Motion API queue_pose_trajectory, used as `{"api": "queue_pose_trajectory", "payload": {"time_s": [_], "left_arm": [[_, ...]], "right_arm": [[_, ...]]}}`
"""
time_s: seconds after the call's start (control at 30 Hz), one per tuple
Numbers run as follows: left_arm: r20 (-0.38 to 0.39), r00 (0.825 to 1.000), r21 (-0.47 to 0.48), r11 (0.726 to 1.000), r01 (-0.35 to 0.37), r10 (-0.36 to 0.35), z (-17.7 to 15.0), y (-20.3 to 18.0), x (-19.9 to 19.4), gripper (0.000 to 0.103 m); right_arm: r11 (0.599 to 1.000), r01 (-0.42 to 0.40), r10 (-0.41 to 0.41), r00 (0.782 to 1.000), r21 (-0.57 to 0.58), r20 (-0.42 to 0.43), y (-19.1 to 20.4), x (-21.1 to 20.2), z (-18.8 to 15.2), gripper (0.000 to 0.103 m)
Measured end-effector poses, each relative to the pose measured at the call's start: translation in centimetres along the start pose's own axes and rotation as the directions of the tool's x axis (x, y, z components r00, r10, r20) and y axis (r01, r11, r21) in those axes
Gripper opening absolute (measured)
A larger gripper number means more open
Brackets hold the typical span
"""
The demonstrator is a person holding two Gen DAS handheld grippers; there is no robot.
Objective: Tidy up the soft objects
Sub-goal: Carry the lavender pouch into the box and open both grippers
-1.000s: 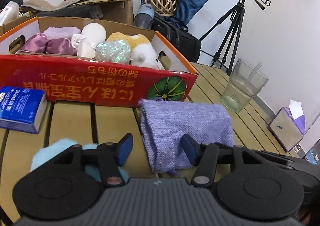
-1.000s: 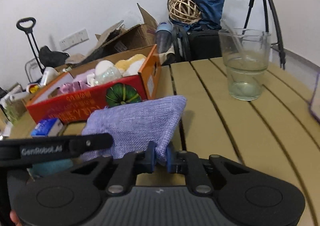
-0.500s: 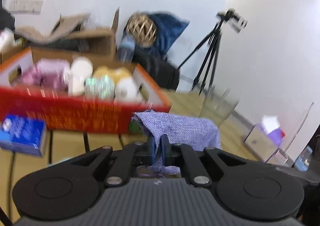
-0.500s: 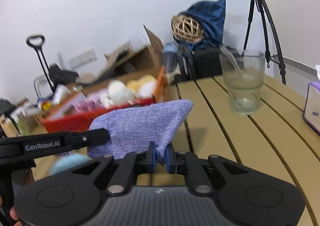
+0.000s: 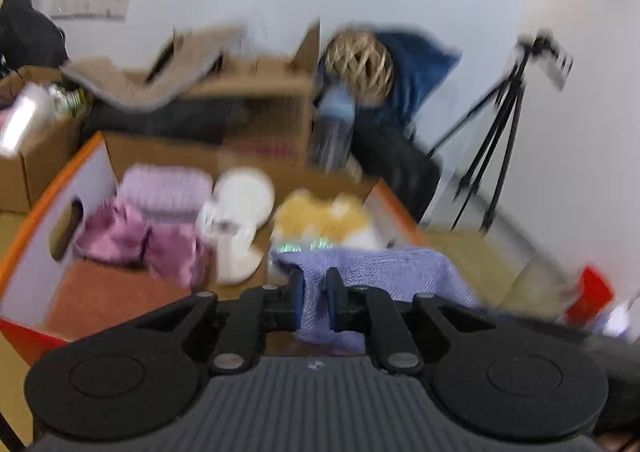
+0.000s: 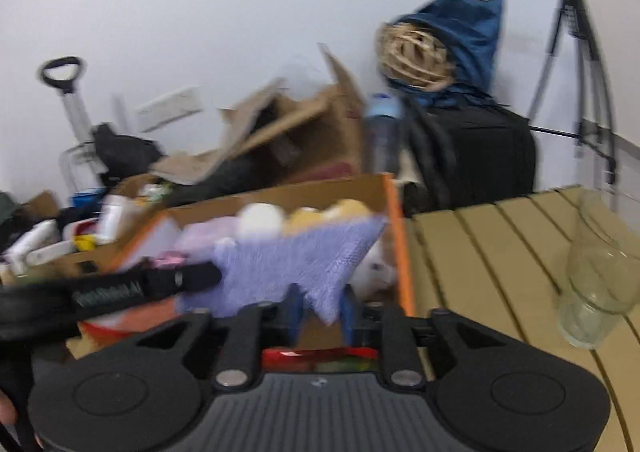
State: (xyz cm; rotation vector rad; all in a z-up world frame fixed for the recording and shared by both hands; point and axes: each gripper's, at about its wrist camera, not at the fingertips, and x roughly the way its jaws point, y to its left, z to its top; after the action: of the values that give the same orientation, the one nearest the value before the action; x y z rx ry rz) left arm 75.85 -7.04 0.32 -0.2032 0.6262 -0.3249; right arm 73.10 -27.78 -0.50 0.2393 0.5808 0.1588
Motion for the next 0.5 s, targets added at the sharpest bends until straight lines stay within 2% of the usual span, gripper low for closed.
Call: {"api": "queue_pose_trajectory", "payload": {"time_s": [0.07, 0.1, 0.23, 0.4, 0.5], "left_arm": [[-0.016, 0.999, 0.017, 0.999, 0.048, -0.048, -0.9, 0.6, 0.2, 0.018], [-0.015, 0.998, 0.019, 0.998, 0.060, -0.060, -1.0, 0.8, -0.1, 0.024], [0.033, 0.998, 0.018, 0.998, 0.056, -0.057, -0.2, 1.1, -2.7, 0.028], [0.137, 0.990, 0.120, 0.993, 0.010, -0.027, 0.0, 0.3, -9.9, 0.042], [0.184, 0.982, 0.150, 0.989, 0.007, -0.034, -1.6, 0.5, -15.1, 0.049]], "right_arm": [[1.000, 0.010, -0.011, 1.000, 0.016, 0.026, -0.4, -0.6, -0.2, 0.033], [1.000, 0.017, -0.018, 0.999, 0.011, 0.040, -0.5, -1.1, -0.1, 0.033], [1.000, 0.026, -0.027, 0.996, 0.014, 0.090, -0.7, -3.8, 0.6, 0.033], [0.999, 0.014, -0.007, 0.988, -0.045, 0.155, 0.7, -7.9, 1.3, 0.033], [0.998, -0.012, 0.024, 0.981, -0.064, 0.192, 1.4, -11.5, 0.6, 0.034]]}}
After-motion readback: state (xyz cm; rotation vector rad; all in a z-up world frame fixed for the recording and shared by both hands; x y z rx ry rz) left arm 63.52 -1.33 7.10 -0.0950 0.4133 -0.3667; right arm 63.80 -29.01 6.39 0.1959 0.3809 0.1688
